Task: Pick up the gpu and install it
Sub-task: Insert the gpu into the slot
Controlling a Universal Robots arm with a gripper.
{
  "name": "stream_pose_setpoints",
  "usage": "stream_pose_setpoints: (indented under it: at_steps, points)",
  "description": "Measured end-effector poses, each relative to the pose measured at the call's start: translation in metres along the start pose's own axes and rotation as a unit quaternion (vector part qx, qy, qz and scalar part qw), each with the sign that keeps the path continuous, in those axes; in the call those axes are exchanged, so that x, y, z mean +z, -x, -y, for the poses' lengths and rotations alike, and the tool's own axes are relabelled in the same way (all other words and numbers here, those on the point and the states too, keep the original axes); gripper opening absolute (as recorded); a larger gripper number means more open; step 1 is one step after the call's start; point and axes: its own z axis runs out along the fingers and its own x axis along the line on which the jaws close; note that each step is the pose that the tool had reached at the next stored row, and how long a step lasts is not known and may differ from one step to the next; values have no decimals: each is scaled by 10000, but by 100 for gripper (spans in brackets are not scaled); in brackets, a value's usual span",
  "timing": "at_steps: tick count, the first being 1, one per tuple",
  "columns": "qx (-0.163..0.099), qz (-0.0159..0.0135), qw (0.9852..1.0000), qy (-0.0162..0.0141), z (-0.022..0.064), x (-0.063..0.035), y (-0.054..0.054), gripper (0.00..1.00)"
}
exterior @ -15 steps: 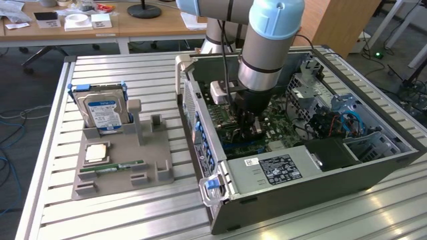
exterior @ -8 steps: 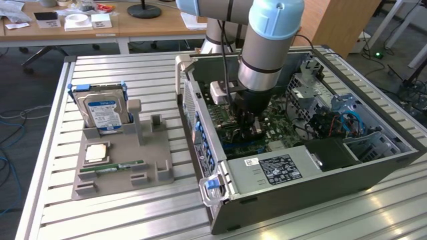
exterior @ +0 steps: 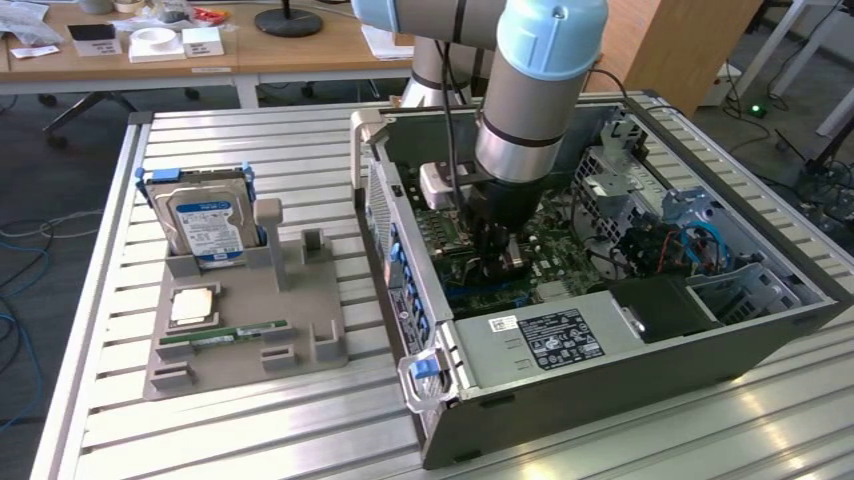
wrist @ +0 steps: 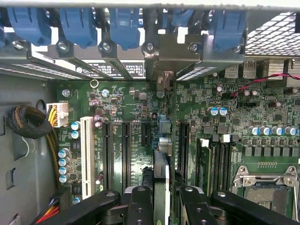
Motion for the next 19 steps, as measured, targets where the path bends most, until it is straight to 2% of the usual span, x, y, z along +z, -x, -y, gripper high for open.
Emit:
stream_pose_setpoints:
  at_steps: [19]
  points:
    - [2,1,10000,1,-6,4,0,27]
